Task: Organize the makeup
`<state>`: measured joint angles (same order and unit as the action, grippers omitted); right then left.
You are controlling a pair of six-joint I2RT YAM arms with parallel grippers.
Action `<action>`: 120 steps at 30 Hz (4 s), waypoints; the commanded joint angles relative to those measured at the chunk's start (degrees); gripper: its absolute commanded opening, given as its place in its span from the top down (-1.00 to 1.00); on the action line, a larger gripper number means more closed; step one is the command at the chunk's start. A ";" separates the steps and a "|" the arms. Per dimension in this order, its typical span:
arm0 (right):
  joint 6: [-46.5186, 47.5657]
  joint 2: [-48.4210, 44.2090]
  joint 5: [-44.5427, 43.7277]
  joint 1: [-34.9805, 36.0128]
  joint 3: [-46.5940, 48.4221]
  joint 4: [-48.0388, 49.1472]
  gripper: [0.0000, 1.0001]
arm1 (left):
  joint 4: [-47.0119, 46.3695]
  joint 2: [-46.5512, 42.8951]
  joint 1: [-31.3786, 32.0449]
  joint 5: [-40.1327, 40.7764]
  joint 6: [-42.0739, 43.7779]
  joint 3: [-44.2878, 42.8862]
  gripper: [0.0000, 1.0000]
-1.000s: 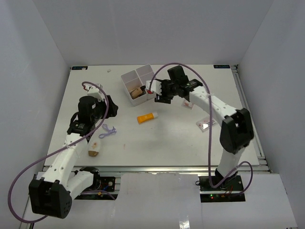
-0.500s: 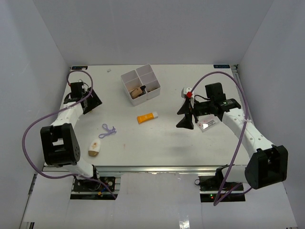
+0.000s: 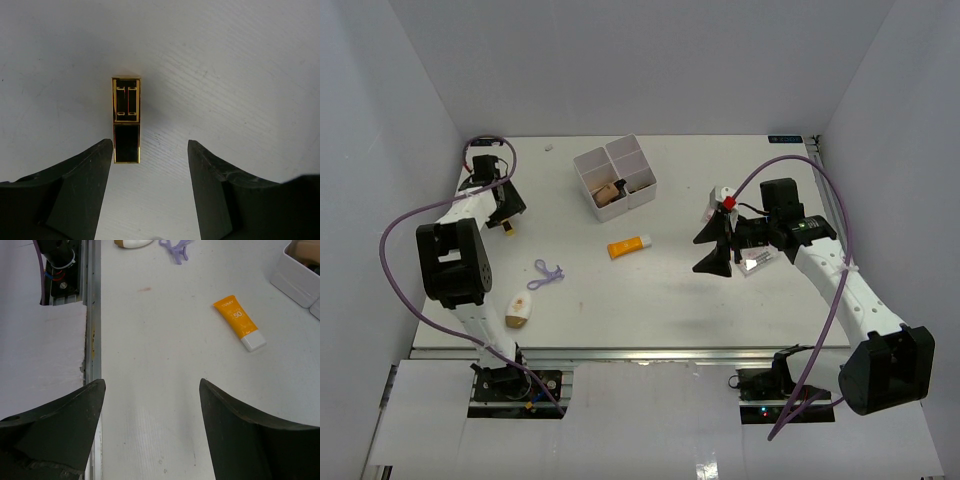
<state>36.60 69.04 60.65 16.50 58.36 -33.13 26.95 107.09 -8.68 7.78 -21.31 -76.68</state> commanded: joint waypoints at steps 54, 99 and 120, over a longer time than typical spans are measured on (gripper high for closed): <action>0.05 4.06 3.95 -9.82 -2.23 1.55 -0.65 | -2.36 12.66 37.77 -15.64 35.70 -33.91 0.84; 3.58 5.12 4.11 -9.91 -2.64 0.14 -0.66 | -3.36 14.35 40.18 -5.53 37.07 -36.62 -0.08; 31.60 12.55 -25.55 19.35 6.38 -11.07 -0.77 | -4.89 -52.58 39.16 -21.06 10.99 17.85 -0.96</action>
<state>63.33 78.54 48.85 30.10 59.68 -46.43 20.02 63.53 31.10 -10.25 -1.68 -70.39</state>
